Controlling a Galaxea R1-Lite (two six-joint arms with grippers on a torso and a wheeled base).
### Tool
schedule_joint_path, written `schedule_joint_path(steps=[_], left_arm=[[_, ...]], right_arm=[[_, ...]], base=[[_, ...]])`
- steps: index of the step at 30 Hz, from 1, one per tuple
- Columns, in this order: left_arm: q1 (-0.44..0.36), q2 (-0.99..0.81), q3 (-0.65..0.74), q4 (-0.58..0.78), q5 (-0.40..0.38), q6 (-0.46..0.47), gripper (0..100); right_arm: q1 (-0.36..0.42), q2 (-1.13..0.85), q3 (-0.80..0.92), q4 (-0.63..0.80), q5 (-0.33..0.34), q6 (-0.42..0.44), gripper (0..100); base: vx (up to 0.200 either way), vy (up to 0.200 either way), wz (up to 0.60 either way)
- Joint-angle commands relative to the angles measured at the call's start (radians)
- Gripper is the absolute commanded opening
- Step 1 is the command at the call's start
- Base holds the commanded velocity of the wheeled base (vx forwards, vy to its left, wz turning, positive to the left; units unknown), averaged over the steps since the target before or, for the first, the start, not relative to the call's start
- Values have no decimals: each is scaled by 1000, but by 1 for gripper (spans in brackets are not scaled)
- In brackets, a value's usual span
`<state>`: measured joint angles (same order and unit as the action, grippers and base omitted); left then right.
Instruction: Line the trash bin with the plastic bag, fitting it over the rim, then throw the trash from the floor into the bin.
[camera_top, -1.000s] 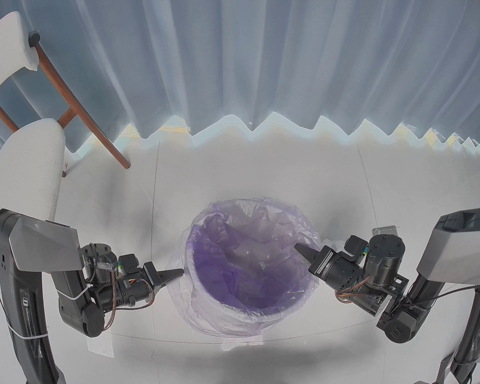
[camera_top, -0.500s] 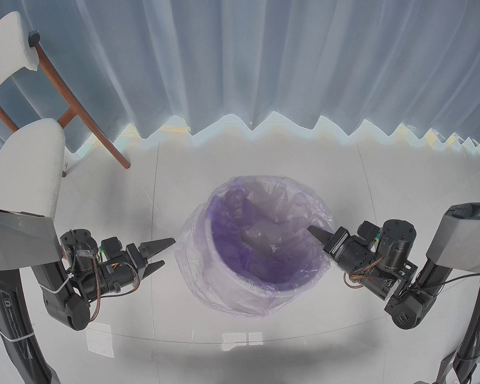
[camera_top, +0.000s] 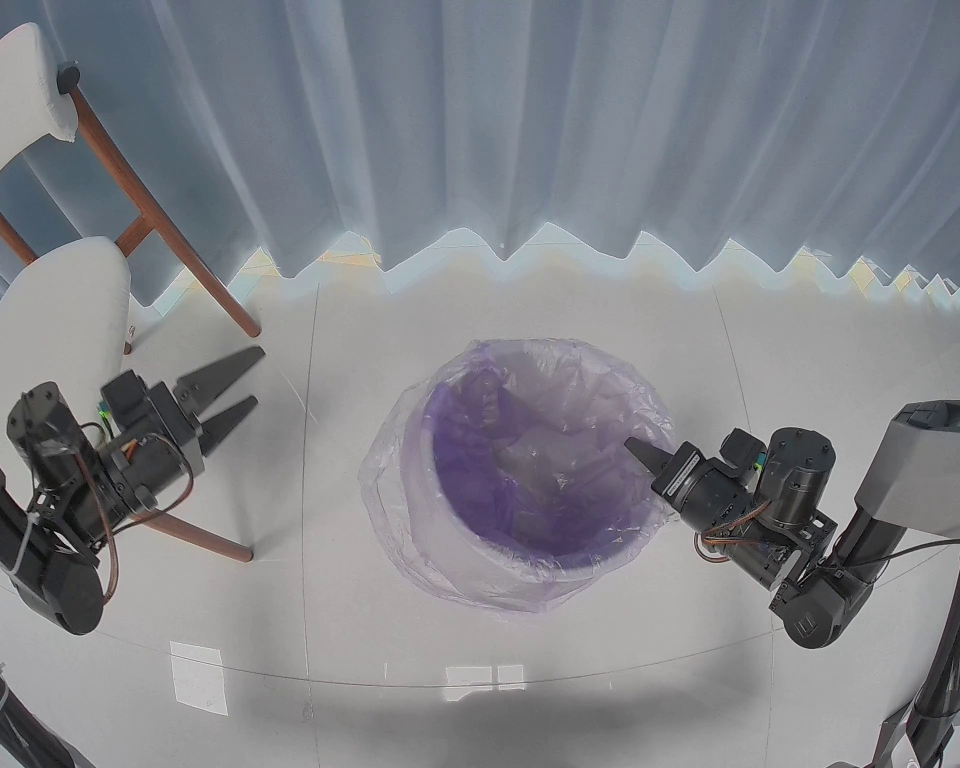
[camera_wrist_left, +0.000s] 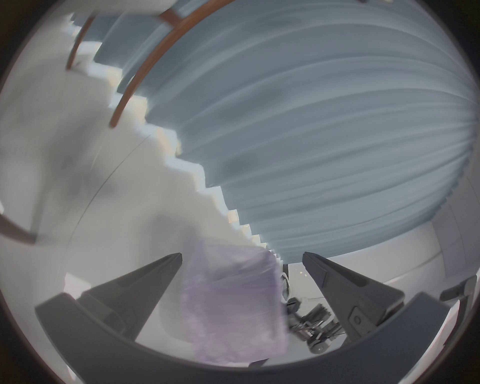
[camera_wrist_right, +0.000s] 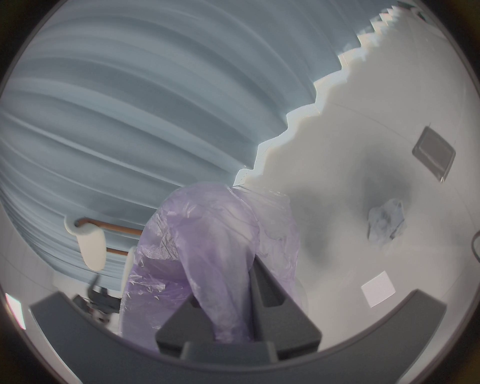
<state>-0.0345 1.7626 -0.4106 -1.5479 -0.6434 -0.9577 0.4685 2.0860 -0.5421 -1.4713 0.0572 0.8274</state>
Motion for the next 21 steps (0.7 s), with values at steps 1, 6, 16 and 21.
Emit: schedule_joint_path(steps=[1,6,16,21], left_arm=[[1,-170,-31,2,7,-3,100],[2,-264,-77,60,36,-3,100],[-31,-285,-142,183,146,0,100],[-61,-285,-131,186,146,10,100]], right_arm=[[21,43,-24,6,-33,-50,0],[107,235,-150,-35,-185,-324,0],[128,387,-329,-37,-185,-409,0],[127,416,-366,-43,-185,-386,0]], base=[[0,0,0],[0,0,0],[0,0,0],[0,0,0]])
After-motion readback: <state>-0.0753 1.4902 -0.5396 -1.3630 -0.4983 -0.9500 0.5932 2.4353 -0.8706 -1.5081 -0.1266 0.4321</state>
